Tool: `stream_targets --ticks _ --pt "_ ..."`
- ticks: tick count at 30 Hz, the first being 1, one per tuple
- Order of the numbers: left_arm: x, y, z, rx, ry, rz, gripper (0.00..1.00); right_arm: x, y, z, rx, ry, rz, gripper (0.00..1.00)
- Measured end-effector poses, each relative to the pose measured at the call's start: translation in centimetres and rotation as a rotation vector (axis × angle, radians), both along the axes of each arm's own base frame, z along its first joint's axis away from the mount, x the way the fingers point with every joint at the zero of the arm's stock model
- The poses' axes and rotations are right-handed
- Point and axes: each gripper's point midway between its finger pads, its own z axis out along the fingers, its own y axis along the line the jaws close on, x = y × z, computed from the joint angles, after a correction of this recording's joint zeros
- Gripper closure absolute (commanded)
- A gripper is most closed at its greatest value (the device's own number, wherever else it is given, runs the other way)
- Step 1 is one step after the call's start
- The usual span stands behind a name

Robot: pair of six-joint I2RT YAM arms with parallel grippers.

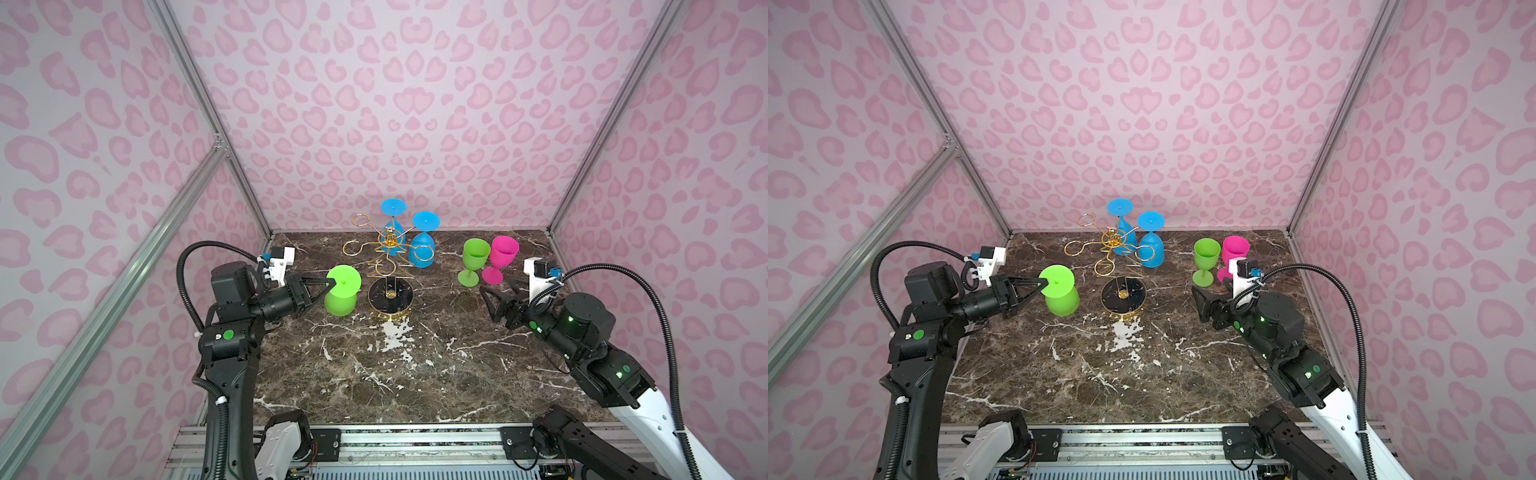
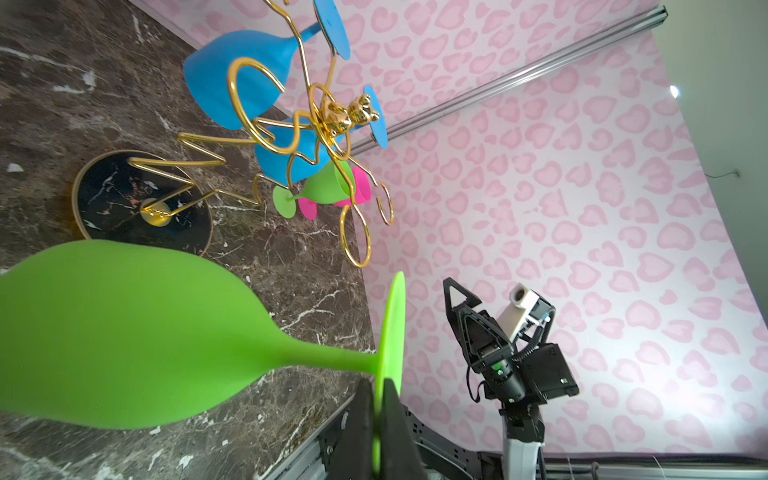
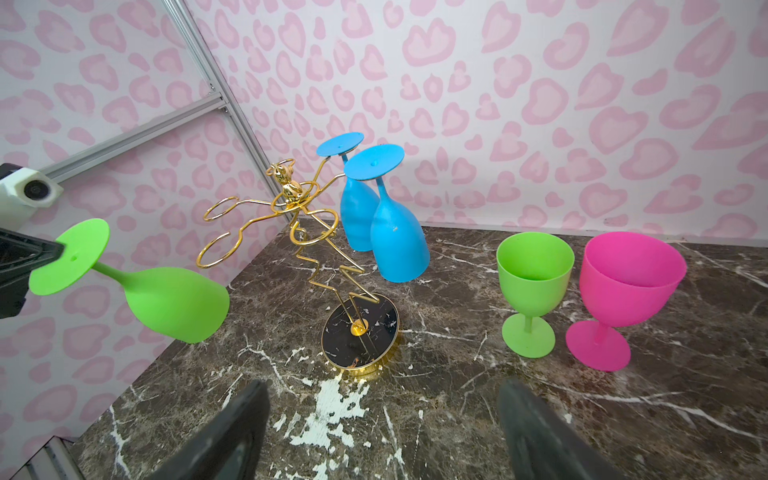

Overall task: Take the wine glass off the wine glass rack
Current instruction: 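Lift the green glass with the left gripper while the right gripper reaches toward it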

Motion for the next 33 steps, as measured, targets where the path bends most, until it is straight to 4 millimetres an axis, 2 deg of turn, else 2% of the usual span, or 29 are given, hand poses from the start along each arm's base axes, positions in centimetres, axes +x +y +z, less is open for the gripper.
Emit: stream_targets --ticks 5,11,16,23,33 --pt "-1.3 -1.4 1.1 -0.033 -0.017 -0.071 0.96 0.1 1.1 1.6 0.013 -0.027 0.055 0.12" --pt "-3.8 -3.4 2.6 -0.054 -0.053 -0.168 0.96 0.3 3.5 1.9 0.012 -0.031 0.146 0.13" --pt "-4.8 -4.7 4.6 -0.059 -0.112 -0.232 0.96 -0.6 5.4 2.7 -0.005 -0.060 0.223 0.13" --pt "-4.9 -7.3 7.1 -0.081 -0.157 -0.326 0.96 -2.1 7.8 3.9 -0.044 -0.137 0.318 0.12" --pt "-5.0 -10.5 10.4 -0.117 -0.222 -0.427 0.96 -4.1 10.3 4.8 -0.117 -0.278 0.425 0.08"
